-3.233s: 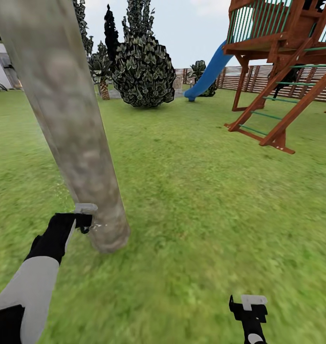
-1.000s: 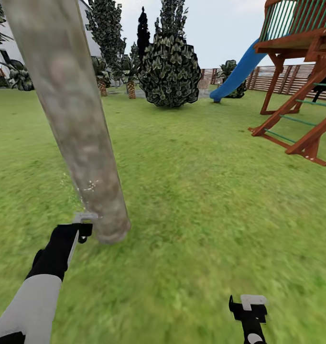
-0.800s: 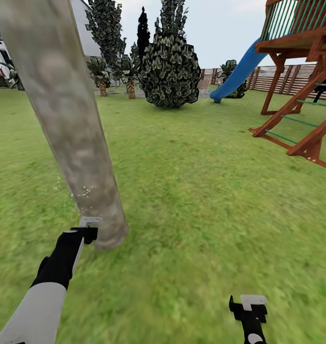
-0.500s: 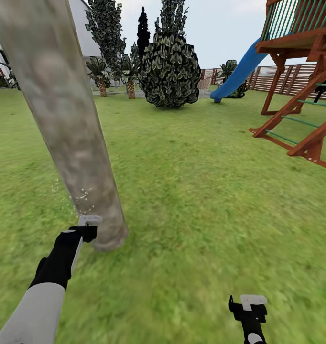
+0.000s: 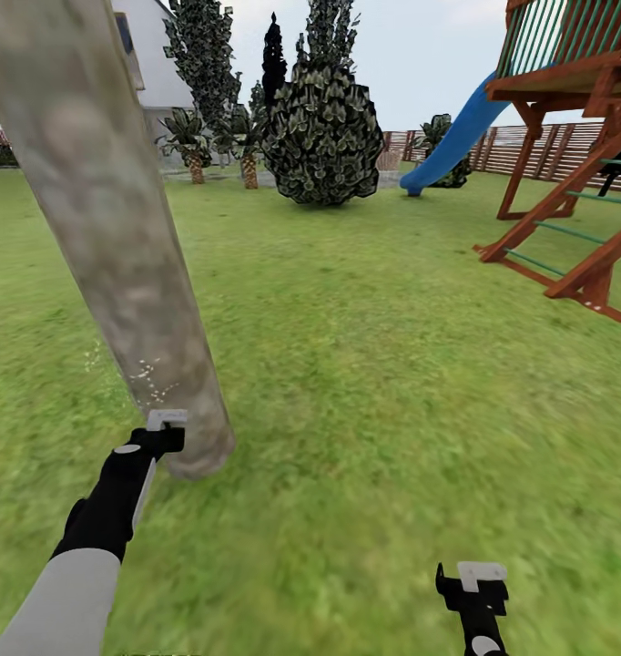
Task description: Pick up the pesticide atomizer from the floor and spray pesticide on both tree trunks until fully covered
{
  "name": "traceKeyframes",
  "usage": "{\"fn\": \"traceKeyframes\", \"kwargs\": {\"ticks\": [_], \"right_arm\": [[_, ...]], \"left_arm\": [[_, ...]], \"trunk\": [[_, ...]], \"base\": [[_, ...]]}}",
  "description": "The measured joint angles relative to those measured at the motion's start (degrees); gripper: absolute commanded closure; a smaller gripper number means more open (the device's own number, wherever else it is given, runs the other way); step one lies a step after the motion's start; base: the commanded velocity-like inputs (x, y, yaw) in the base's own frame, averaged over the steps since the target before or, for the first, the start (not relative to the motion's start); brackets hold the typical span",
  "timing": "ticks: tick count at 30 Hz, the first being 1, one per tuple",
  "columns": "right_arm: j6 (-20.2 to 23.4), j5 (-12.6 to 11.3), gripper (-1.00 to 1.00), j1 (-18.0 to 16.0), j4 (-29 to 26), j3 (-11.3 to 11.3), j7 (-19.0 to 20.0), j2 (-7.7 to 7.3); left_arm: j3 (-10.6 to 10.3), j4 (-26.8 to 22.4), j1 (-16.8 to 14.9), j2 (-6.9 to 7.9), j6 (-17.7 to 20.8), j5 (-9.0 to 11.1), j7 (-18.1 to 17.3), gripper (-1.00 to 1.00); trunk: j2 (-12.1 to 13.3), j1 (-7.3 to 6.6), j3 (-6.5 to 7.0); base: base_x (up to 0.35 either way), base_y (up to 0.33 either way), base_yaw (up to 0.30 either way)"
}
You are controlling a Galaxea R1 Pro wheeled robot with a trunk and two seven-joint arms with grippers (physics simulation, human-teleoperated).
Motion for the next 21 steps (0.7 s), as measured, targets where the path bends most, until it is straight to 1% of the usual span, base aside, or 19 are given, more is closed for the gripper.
{"fn": "traceKeyframes", "kwargs": {"ticks": [7, 12, 15, 20, 21], "right_arm": [[0.00, 0.00, -1.00, 0.01, 0.04, 0.00, 0.00, 0.09], [0.00, 0.00, -1.00, 0.01, 0.05, 0.00, 0.00, 0.09], [0.00, 0.00, -1.00, 0.01, 0.02, 0.00, 0.00, 0.09], [0.00, 0.00, -1.00, 0.00, 0.01, 0.00, 0.00, 0.00], [0.00, 0.00, -1.00, 0.00, 0.01, -0.04, 0.00, 0.00]], "left_arm": [[0.07, -0.77, 0.20, -0.05, 0.05, -0.06, 0.02, 1.00], [0.06, -0.77, 0.23, -0.12, 0.05, -0.06, 0.05, 1.00], [0.04, -0.77, 0.22, -0.13, 0.05, -0.06, 0.07, 1.00], [0.08, -0.77, 0.26, -0.13, 0.05, -0.18, 0.09, 1.00], [0.39, -0.71, 0.59, -0.01, 0.10, -0.28, 0.09, 1.00]], "trunk": [[0.00, 0.00, 0.00], [0.00, 0.00, 0.00], [0.00, 0.00, 0.00], [0.00, 0.00, 0.00], [0.00, 0.00, 0.00]], "base": [[0.010, -0.273, 0.260], [0.157, -0.247, 0.265], [0.194, -0.222, 0.049], [0.024, -0.267, 0.002], [0.001, -0.274, 0.000]]}}
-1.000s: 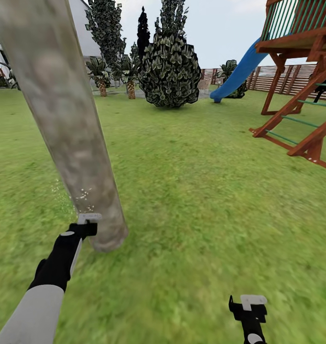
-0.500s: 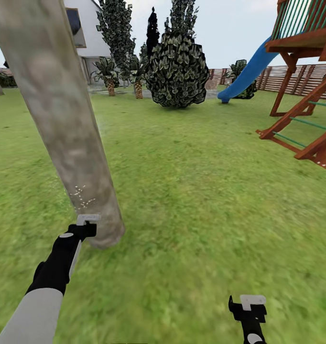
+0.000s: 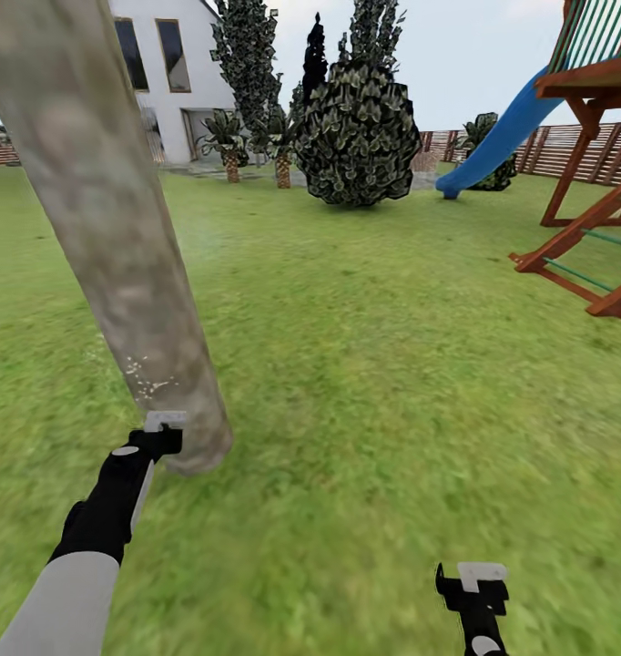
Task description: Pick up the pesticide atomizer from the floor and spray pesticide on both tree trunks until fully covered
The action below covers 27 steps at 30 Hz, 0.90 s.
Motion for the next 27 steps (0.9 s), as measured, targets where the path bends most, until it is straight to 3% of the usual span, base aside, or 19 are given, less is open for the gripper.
{"fn": "traceKeyframes", "kwargs": {"ticks": [3, 7, 10, 12, 15, 18, 21, 27], "right_arm": [[0.00, -0.08, -1.00, 0.02, 0.00, -0.03, 0.00, 0.00], [0.00, -0.09, -1.00, 0.00, -0.01, -0.04, -0.04, 0.00], [0.00, -0.05, -1.00, 0.03, 0.00, -0.05, -0.02, 0.00], [0.00, -0.03, -1.00, 0.01, 0.00, -0.02, 0.00, 0.00], [0.00, -0.04, -1.00, 0.01, 0.00, -0.02, 0.00, 0.00], [0.00, -0.01, -1.00, 0.01, 0.00, -0.04, 0.00, -0.06], [0.00, 0.00, -1.00, 0.02, 0.00, -0.04, 0.00, -0.09], [0.00, -0.04, -1.00, 0.00, -0.01, -0.02, 0.00, -0.05]], "left_arm": [[4.51, 0.12, 2.25, -0.02, 0.00, -0.11, -0.04, 1.00], [5.55, 0.19, 2.49, 0.27, 0.26, -0.34, 0.05, 1.00], [7.97, 0.19, 2.50, 0.40, 0.52, -0.50, 0.58, 1.00], [8.33, 0.57, 2.86, 0.46, 0.54, -0.51, 4.83, 1.00], [8.00, 0.93, 3.24, 0.33, 0.56, -0.03, 6.72, 1.00], [7.69, 2.03, 3.42, 0.17, 0.58, -0.01, 6.91, 1.00], [7.70, 7.78, 3.48, 0.23, 0.38, -0.07, 6.98, 1.00], [7.81, 8.36, 3.38, -0.34, 0.27, -0.01, 7.37, 1.00]], "trunk": [[0.00, 0.00, 0.00], [0.00, 0.00, 0.00], [0.00, 0.00, 0.00], [0.00, 0.00, 0.00], [0.00, 0.00, 0.00], [0.00, 0.00, 0.00], [0.00, 0.00, 0.00], [0.00, 0.00, 0.00]], "base": [[0.000, -0.274, 0.026], [0.099, -0.254, 0.241], [0.271, -0.145, 0.273], [0.317, -0.048, 0.269], [0.332, -0.009, 0.079], [0.330, -0.020, 0.006], [0.008, -0.198, 0.000], [-0.098, -0.232, 0.000]]}}
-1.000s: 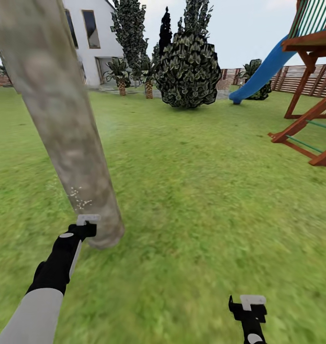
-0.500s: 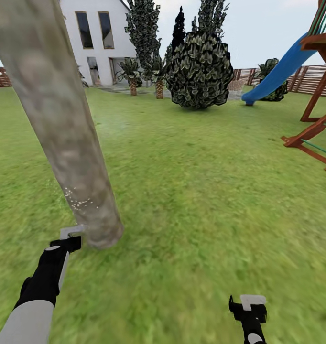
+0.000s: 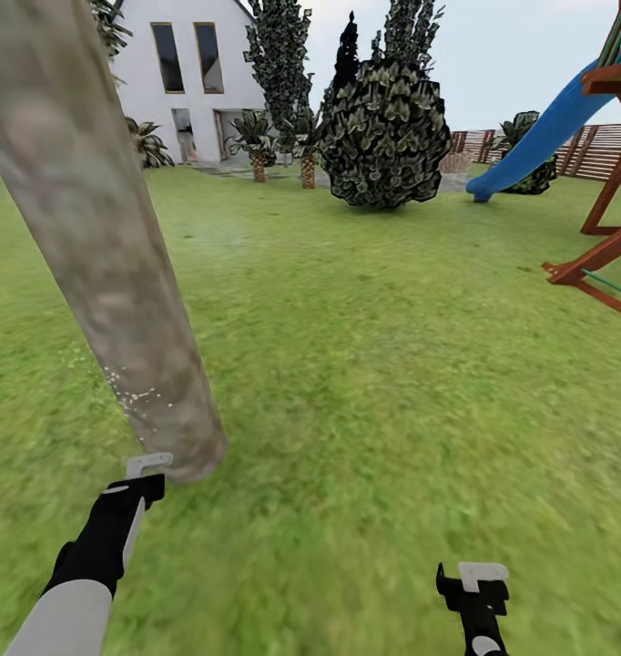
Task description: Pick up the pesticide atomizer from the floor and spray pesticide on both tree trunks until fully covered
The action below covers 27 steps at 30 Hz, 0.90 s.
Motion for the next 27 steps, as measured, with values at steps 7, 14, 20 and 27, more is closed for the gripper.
{"fn": "traceKeyframes", "kwargs": {"ticks": [7, 14, 20, 27], "right_arm": [[0.00, 0.03, -1.00, 0.00, 0.00, 0.05, 0.00, 0.05], [0.00, 0.03, -1.00, 0.01, 0.00, 0.03, 0.00, 0.05], [0.00, 0.03, -1.00, -0.02, 0.00, 0.06, 0.00, 0.04], [0.00, 0.01, -1.00, 0.01, 0.00, -0.02, -0.03, 0.01]], "left_arm": [[-0.02, -0.54, -0.01, -0.05, -0.43, 0.01, 0.02, 1.00], [-0.10, -0.25, 0.08, -0.28, -0.68, 0.03, 0.01, 1.00], [-0.04, -0.28, 0.06, -0.22, -0.59, 0.11, 0.06, 1.00], [-0.01, -0.51, 0.06, -0.23, -0.49, 0.20, 0.15, 1.00]], "trunk": [[0.00, 0.00, 0.00], [0.00, 0.00, 0.00], [0.00, 0.00, 0.00], [0.00, 0.00, 0.00]], "base": [[0.198, -0.221, 0.218], [0.236, -0.186, 0.087], [0.014, -0.270, 0.082], [0.092, -0.266, 0.273]]}}
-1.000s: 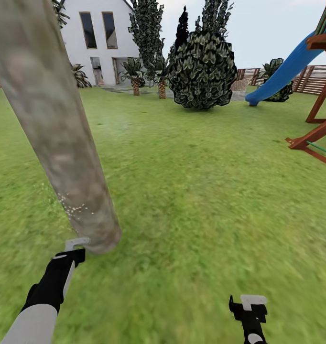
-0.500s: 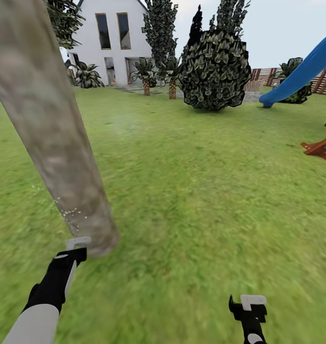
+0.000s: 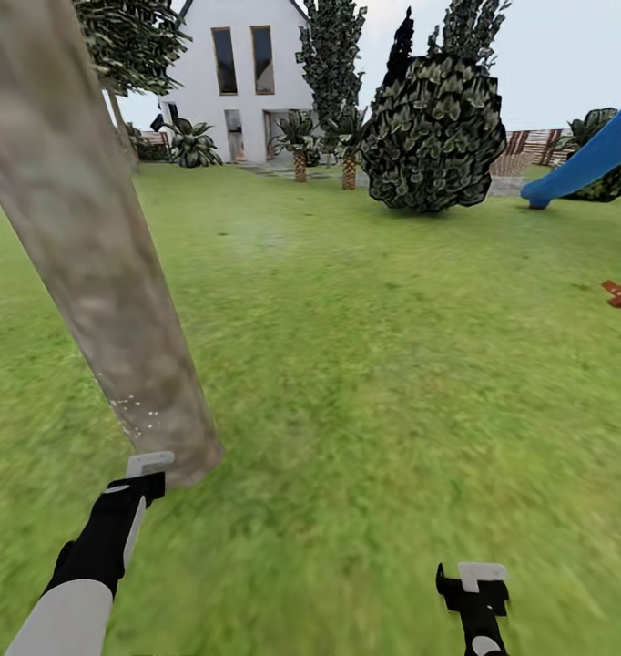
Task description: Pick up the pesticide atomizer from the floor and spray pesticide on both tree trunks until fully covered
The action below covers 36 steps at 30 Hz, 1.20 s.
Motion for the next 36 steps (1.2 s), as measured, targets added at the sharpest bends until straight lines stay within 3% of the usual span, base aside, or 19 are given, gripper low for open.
{"fn": "traceKeyframes", "kwargs": {"ticks": [6, 10, 11, 12, 13, 15, 16, 17, 18, 22, 26, 34, 36], "right_arm": [[0.00, -0.01, -1.00, 0.01, 0.00, 0.04, -0.06, 0.02], [0.00, 0.01, -1.00, 0.00, 0.00, 0.05, -0.06, 0.04], [0.00, 0.02, -1.00, 0.01, 0.00, 0.03, -0.06, 0.02], [0.00, 0.02, -1.00, 0.03, 0.00, 0.04, -0.06, -0.01], [0.00, 0.03, -1.00, 0.00, 0.00, 0.05, -0.06, -0.03], [0.00, 0.03, -1.00, 0.01, 0.00, 0.03, -0.06, -0.04], [0.00, 0.03, -1.00, 0.01, 0.00, 0.01, 0.00, -0.05], [0.00, 0.03, -1.00, 0.02, 0.00, 0.03, 0.01, -0.05], [0.00, 0.03, -1.00, 0.00, 0.00, 0.03, 0.02, -0.05], [0.00, 0.03, -1.00, -0.01, 0.00, 0.05, 0.03, -0.05], [0.00, 0.03, -1.00, -0.01, 0.00, 0.05, 0.03, -0.05], [0.00, 0.03, -1.00, 0.01, 0.00, 0.03, 0.03, -0.04], [0.00, 0.03, -1.00, 0.00, 0.00, 0.05, 0.03, -0.01]], "left_arm": [[0.33, -2.20, -0.07, 0.08, 0.24, -0.01, -0.43, 1.00], [-0.09, -9.23, -0.08, 0.42, 0.98, 0.07, -1.67, 1.00], [-0.29, -12.42, -0.20, 0.59, 3.58, -0.13, -1.98, 1.00], [-0.35, -14.39, -0.49, 1.41, 7.28, -0.27, -4.18, 1.00], [-0.37, -15.76, -0.88, 3.79, 9.72, -0.40, -9.93, 1.00], [-0.77, -16.46, -1.08, 7.83, 12.44, -0.65, -16.88, 1.00], [-2.94, -16.86, -1.43, 10.24, 15.41, -0.51, -19.45, 1.00], [-4.74, -17.40, -2.68, 11.61, 16.84, -0.26, -20.28, 1.00], [-5.41, -17.59, -3.47, 12.01, 17.28, -0.15, -20.52, 1.00], [-6.57, -18.05, -5.33, 12.55, 21.32, -0.15, -21.30, 1.00], [-6.63, -18.58, -6.03, 12.65, 21.79, -0.15, -26.12, 1.00], [-6.71, -17.89, -11.55, 12.61, 22.90, -0.21, -26.66, 1.00], [-6.74, -18.11, -11.59, 12.72, 23.35, -0.38, -26.68, 1.00]], "trunk": [[0.00, 0.00, 0.00], [0.00, 0.00, 0.01], [0.00, -0.01, 0.01], [0.00, 0.00, 0.00], [0.00, 0.00, 0.01], [0.00, 0.00, 0.00], [0.00, 0.00, 0.00], [0.00, 0.00, 0.01], [0.00, 0.00, 0.01], [0.00, 0.00, 0.00], [0.00, 0.00, 0.00], [0.00, 0.00, 0.00], [0.00, 0.00, 0.00]], "base": [[0.190, -0.229, 0.277], [0.048, -0.046, 0.155], [0.003, -0.003, 0.011], [0.001, -0.001, 0.004], [0.000, 0.000, 0.002], [0.000, 0.000, 0.000], [0.000, 0.000, 0.000], [0.000, 0.000, 0.000], [0.000, 0.000, 0.000], [-0.185, 0.000, 0.000], [-0.127, 0.000, 0.000], [-0.002, 0.000, 0.000], [0.000, 0.000, 0.000]]}}
